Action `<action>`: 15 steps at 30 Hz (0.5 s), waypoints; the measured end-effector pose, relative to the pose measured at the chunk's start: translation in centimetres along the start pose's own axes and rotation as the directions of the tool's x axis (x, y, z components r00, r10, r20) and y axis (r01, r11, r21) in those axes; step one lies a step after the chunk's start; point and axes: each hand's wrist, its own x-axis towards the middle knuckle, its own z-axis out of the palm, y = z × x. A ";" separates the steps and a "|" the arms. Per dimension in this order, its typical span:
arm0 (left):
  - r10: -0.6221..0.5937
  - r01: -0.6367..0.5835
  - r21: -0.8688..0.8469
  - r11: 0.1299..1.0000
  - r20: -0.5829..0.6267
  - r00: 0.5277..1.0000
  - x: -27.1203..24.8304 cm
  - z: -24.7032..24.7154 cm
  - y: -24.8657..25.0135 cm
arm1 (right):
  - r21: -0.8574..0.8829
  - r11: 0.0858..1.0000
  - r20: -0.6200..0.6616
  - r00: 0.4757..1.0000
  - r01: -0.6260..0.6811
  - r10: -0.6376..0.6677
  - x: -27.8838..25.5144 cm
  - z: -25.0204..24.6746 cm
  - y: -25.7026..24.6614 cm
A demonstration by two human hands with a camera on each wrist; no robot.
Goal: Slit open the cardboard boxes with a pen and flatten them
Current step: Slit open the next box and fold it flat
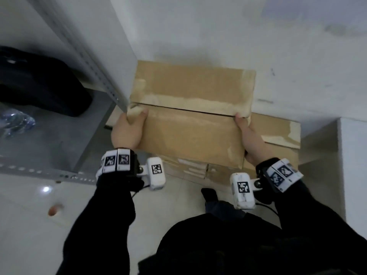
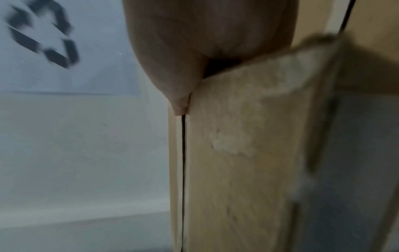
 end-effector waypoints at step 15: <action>0.126 0.101 -0.366 0.925 0.547 0.828 -23.5 8.9 -0.9 | -0.089 0.990 -0.398 0.907 0.112 -0.139 -28.7 -19.4 6.2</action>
